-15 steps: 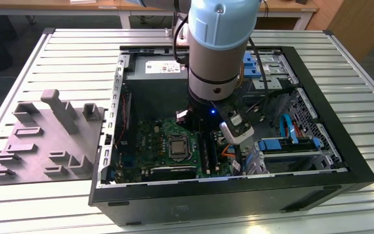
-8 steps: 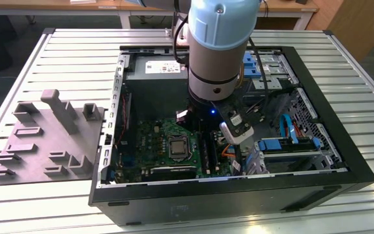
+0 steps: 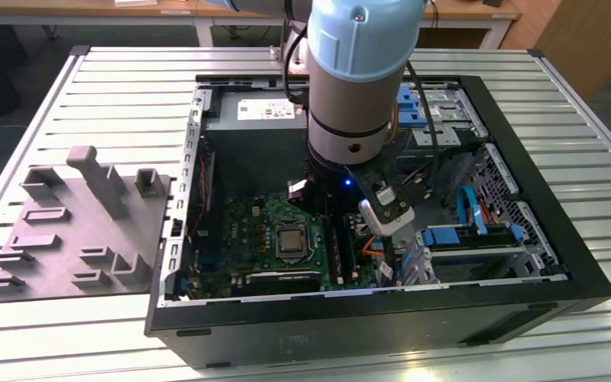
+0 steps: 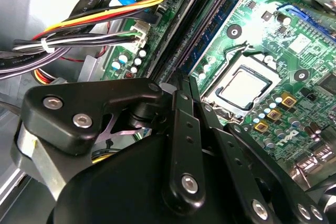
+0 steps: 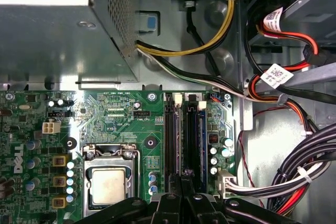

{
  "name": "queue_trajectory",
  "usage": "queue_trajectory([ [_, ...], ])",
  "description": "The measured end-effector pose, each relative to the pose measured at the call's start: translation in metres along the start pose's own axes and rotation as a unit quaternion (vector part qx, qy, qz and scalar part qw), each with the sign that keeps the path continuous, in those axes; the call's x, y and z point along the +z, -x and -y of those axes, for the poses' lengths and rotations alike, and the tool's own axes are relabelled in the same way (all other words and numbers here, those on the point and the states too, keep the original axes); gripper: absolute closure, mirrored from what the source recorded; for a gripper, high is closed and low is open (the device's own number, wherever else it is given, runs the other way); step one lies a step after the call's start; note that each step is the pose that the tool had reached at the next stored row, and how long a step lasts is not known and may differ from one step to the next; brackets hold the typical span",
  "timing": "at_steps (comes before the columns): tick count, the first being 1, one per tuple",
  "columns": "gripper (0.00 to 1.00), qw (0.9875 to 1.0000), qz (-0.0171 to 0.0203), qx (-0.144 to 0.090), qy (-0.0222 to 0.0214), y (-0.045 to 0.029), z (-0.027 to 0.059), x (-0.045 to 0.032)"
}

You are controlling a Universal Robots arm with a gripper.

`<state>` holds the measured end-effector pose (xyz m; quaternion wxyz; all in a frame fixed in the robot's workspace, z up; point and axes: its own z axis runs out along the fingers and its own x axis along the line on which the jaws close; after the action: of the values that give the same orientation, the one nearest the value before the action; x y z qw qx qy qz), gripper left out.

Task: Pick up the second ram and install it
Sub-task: 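Insert the second ram into the second slot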

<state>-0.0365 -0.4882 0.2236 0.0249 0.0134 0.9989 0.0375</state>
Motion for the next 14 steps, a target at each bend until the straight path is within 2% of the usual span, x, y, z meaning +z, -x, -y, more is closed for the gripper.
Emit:
queue_trajectory([
  [14, 0.88, 1.0, 0.0, 0.001, -0.0002, -0.0001, 0.0001, 0.0017],
])
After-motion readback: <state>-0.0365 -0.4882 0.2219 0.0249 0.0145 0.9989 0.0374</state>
